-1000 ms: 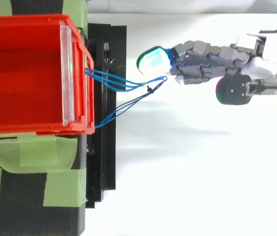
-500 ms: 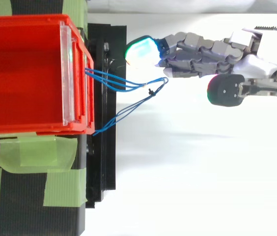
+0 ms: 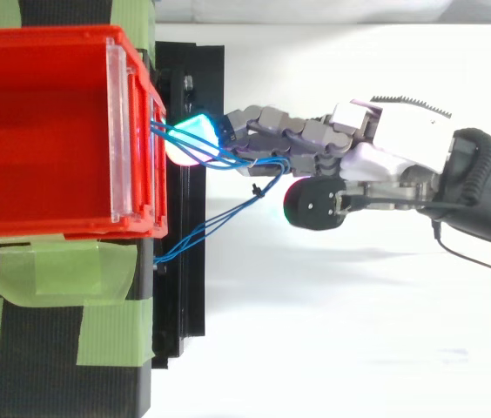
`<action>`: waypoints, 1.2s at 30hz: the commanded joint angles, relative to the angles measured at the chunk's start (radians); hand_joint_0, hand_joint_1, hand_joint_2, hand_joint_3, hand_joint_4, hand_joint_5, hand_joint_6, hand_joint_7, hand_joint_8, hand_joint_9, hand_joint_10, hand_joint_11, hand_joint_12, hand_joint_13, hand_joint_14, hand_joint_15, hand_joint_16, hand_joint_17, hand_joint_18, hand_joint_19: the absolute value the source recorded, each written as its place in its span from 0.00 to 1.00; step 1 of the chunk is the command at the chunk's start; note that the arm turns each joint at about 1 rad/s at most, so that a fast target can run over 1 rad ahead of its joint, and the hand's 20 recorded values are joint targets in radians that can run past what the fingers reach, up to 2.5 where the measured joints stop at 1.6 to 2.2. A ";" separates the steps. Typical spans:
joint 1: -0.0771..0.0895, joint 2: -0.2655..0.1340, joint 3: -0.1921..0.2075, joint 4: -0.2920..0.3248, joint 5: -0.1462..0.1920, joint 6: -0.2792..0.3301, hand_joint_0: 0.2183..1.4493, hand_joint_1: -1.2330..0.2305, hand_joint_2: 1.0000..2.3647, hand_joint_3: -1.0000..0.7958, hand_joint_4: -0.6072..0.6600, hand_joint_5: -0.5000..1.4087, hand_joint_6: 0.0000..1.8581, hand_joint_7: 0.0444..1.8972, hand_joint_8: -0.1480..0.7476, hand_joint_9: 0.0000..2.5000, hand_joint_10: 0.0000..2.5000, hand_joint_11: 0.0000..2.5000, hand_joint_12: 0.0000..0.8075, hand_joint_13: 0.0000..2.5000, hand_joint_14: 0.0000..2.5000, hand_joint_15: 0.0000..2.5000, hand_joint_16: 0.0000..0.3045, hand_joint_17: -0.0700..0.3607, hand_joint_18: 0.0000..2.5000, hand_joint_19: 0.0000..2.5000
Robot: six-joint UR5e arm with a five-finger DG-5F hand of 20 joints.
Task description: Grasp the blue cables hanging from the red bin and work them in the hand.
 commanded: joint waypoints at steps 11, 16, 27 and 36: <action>0.016 -0.001 0.002 -0.106 -0.005 0.025 0.48 0.51 0.00 0.00 0.64 0.13 0.00 0.36 0.47 0.10 0.00 0.08 0.44 0.01 0.00 0.10 0.18 0.45 0.00 0.12; 0.031 -0.001 -0.008 -0.126 0.000 0.034 0.48 0.51 0.00 0.00 0.64 0.13 0.00 0.36 0.47 0.10 0.00 0.08 0.44 0.01 0.00 0.10 0.18 0.45 0.00 0.13; 0.050 -0.001 -0.008 -0.169 0.000 0.040 0.48 0.51 0.00 0.00 0.64 0.14 0.00 0.36 0.47 0.11 0.00 0.08 0.45 0.03 0.00 0.10 0.18 0.45 0.00 0.13; 0.060 -0.001 -0.008 -0.167 -0.002 0.037 0.49 0.50 0.00 0.00 0.66 0.16 0.00 0.36 0.49 0.17 0.00 0.12 0.46 0.08 0.00 0.10 0.18 0.45 0.05 0.12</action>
